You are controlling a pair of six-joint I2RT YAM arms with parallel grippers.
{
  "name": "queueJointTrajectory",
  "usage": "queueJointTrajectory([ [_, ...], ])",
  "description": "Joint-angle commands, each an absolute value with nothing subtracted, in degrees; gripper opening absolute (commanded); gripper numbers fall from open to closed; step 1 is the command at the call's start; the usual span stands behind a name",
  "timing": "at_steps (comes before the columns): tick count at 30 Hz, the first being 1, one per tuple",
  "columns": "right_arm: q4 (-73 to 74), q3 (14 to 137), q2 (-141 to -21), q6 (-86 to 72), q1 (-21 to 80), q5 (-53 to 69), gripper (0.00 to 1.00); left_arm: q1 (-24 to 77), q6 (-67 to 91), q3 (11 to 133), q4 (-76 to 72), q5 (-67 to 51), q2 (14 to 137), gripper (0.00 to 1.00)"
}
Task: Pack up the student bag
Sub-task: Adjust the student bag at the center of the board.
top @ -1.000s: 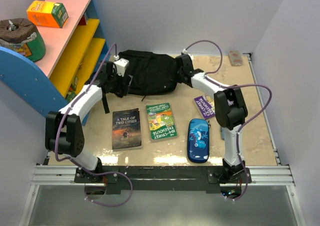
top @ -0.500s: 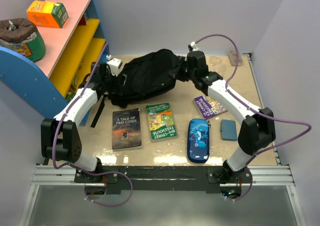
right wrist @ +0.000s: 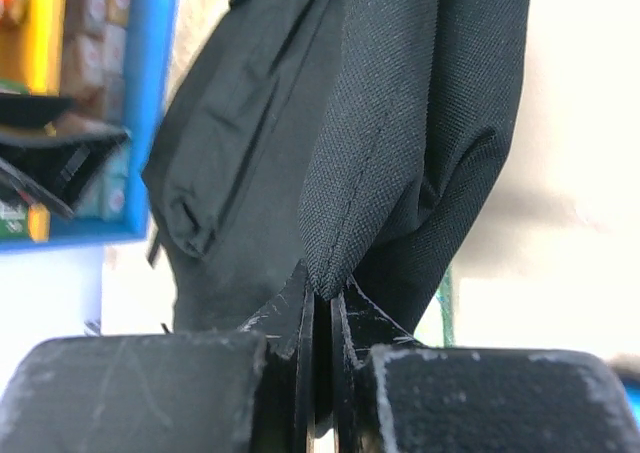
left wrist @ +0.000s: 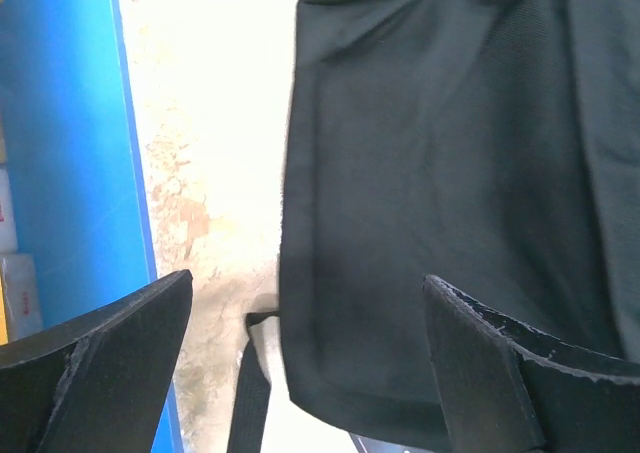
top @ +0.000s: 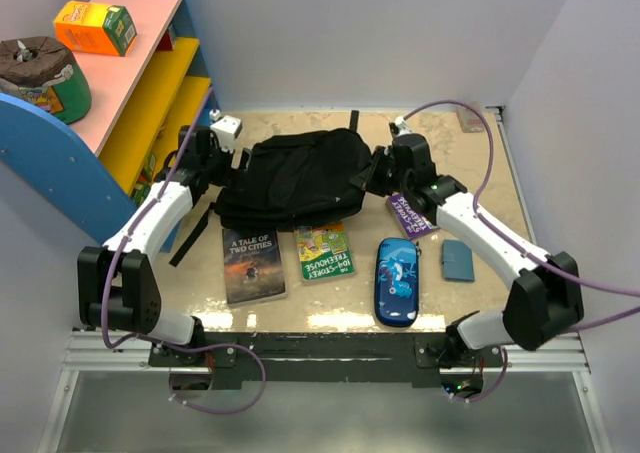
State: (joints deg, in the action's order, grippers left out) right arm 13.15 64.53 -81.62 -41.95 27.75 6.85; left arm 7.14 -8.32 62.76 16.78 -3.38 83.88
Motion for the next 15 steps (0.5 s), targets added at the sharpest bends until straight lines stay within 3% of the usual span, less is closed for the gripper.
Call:
queueJointTrajectory([
  [1,11.8,56.7,-75.2,-39.8,28.6,9.4,0.0,7.0,-10.5,61.6,15.4,-5.6,82.1,1.0],
  [4,11.1,48.0,-73.1,-39.4,29.4,7.8,0.0,7.0,-11.5,60.0,14.8,-6.4,82.7,1.0],
  [6,11.4,43.0,-73.3,-39.3,29.7,5.6,0.34,7.0,-11.8,59.2,13.5,-5.1,83.5,1.0],
  [9,12.6,39.7,-74.3,-39.4,30.1,2.3,0.6,7.0,-11.3,59.0,12.5,-2.4,86.8,1.0],
  [15,12.9,42.4,-76.6,-37.9,30.1,0.2,0.64,6.9,-9.1,61.0,11.6,-1.2,93.8,1.0],
])
